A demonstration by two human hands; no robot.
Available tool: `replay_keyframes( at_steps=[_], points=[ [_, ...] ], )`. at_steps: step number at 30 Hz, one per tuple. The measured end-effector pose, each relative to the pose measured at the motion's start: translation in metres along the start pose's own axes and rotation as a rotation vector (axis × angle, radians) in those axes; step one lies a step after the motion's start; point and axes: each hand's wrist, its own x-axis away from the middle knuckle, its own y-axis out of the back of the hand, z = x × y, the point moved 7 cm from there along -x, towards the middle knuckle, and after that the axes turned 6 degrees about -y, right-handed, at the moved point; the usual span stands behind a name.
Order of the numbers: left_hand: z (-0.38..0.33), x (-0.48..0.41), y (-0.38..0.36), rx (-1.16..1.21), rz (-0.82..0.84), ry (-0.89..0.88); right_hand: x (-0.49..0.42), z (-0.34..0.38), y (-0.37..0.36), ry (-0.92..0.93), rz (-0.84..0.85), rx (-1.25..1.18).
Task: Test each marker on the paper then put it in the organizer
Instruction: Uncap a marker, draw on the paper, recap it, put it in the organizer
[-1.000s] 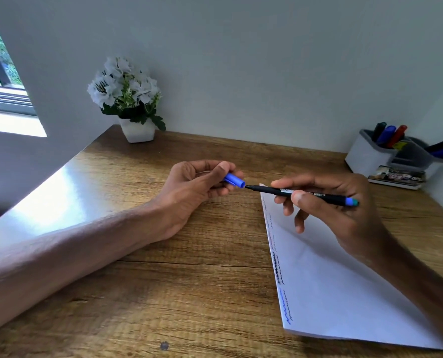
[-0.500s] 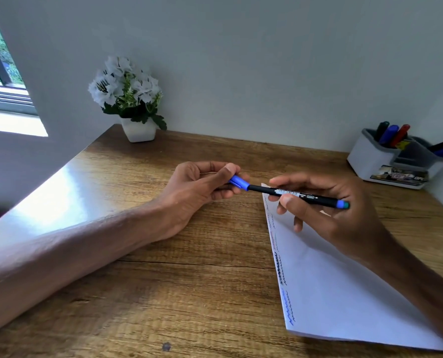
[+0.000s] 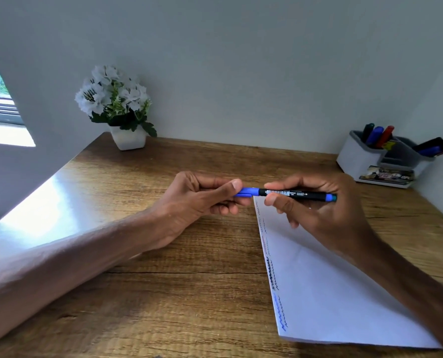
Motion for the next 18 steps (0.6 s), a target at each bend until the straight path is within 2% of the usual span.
replay_keyframes(
  at_steps=[5,11,15,18],
  points=[
    [0.000,-0.002,-0.004,-0.001,-0.024,-0.024,-0.001,-0.006,0.002,-0.010,-0.008,-0.050],
    [-0.004,-0.002,-0.003,-0.034,-0.043,-0.058,-0.008,-0.004,0.008,0.012,0.046,0.001],
    [-0.019,-0.002,-0.001,-0.109,-0.195,-0.191,-0.009,-0.006,0.020,-0.009,0.058,0.089],
    [-0.041,-0.005,-0.012,-0.179,-0.250,-0.317,-0.010,0.001,0.033,0.078,0.012,0.269]
  ],
)
